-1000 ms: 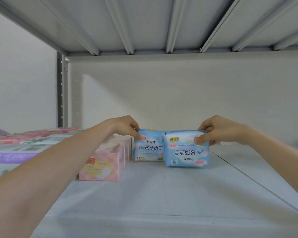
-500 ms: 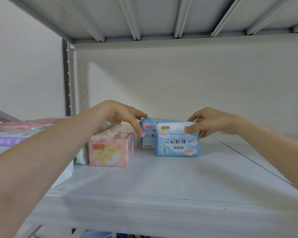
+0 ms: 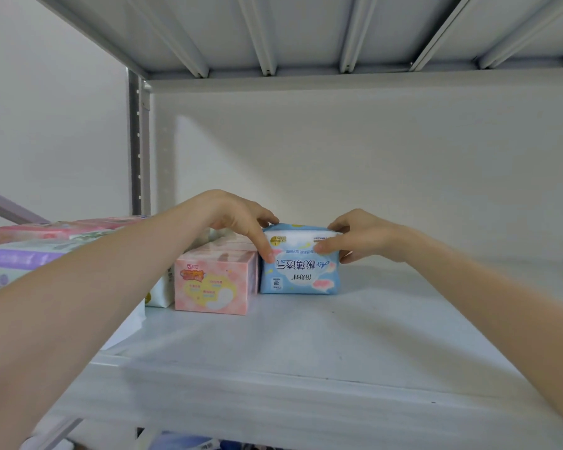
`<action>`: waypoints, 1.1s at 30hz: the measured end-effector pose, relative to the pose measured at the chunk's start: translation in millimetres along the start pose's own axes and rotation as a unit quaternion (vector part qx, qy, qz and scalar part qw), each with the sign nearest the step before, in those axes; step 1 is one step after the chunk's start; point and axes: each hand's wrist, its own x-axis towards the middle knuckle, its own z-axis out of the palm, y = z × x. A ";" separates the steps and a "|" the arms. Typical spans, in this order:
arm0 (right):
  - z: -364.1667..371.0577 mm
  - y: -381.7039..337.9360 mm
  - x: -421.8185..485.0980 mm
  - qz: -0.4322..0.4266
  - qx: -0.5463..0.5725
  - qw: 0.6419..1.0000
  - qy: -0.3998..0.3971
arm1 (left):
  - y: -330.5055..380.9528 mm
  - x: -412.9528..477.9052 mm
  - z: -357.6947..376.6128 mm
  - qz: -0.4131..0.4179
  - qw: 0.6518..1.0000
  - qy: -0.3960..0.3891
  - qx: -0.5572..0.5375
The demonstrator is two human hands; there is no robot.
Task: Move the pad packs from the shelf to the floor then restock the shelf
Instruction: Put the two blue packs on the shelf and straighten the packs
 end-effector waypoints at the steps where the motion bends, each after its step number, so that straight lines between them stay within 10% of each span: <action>1: 1.7 0.3 0.8 -0.002 0.003 1.000 0.007 | 0.0 -0.2 -0.6 -0.002 1.000 0.002 0.003; 22: 16.4 4.1 -16.7 -0.057 -0.116 0.984 0.125 | 17.8 -50.1 26.3 0.027 0.986 0.160 -0.048; 33: 42.1 -10.5 -75.7 -0.054 -0.313 0.923 0.215 | -8.9 -89.8 74.6 0.052 0.945 0.287 0.148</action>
